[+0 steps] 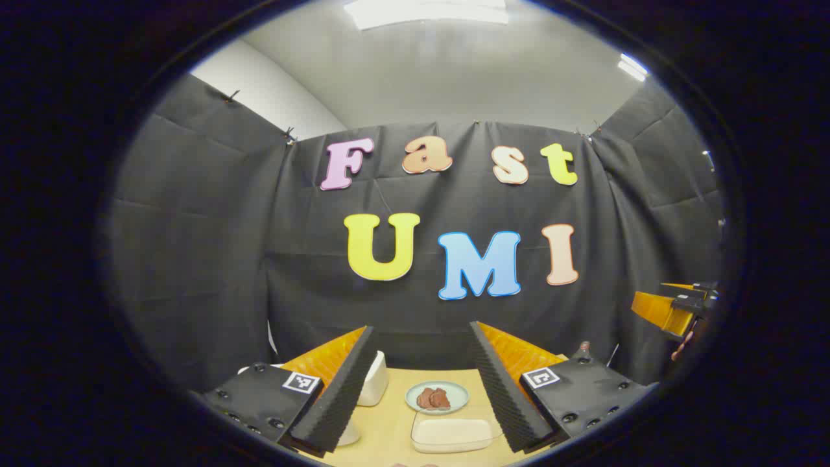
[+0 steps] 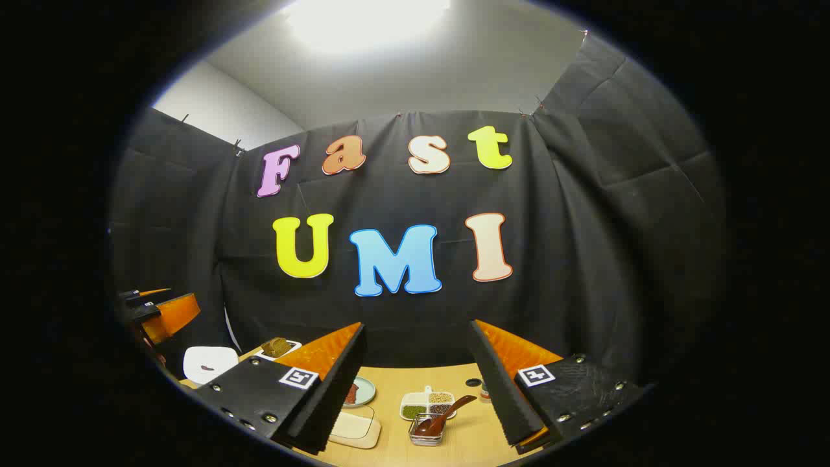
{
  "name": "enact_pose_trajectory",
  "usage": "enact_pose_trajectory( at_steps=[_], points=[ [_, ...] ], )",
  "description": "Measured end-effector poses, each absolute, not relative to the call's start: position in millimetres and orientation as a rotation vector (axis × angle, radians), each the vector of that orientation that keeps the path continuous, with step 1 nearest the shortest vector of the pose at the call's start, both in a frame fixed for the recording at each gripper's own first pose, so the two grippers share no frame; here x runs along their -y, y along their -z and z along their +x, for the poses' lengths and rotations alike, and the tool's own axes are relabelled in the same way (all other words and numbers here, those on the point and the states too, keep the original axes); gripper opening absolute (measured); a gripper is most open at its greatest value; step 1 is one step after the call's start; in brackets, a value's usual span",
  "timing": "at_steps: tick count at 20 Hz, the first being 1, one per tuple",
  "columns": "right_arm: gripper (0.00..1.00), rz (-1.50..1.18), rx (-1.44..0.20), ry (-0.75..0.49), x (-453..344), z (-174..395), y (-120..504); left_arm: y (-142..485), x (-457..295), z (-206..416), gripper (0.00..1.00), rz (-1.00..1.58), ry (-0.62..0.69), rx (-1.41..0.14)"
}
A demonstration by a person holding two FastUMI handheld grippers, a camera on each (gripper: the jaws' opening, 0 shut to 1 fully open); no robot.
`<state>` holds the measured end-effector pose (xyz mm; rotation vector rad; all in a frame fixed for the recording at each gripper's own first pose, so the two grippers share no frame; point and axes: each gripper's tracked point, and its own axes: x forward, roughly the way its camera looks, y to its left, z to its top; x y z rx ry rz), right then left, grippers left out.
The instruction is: Close the left gripper, press the button to open the rice cooker; take a wooden spoon from the chopstick holder with the right hand, scoop a spoonful of rice and pour it into the rice cooker, then put the wooden spoon back into the chopstick holder.
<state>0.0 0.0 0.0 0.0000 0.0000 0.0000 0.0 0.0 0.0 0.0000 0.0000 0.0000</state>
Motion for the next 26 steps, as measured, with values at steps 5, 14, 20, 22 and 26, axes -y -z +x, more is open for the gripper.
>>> enact_pose_trajectory(
  at_steps=[5, 14, 20, 22, 26],
  points=[
    [0.96, -0.034, -0.002, 0.023, -20, 12, -3, 3, -16, 17, 1.0, -0.007, 0.01, -0.005],
    [0.94, -0.05, -0.013, 0.015, -68, 17, -1, 2, -39, 44, 1.0, 0.005, 0.05, -0.008],
    [0.96, -0.061, -0.025, -0.009, -90, 24, 3, 4, -46, 52, 1.0, 0.013, 0.081, -0.001],
    [0.96, -0.066, -0.025, -0.014, -93, 25, 5, 13, -50, 57, 0.94, 0.015, 0.09, -0.015],
    [0.96, -0.086, -0.04, -0.028, -99, 31, 17, 47, -77, 64, 0.54, 0.006, 0.075, -0.092]
  ],
)
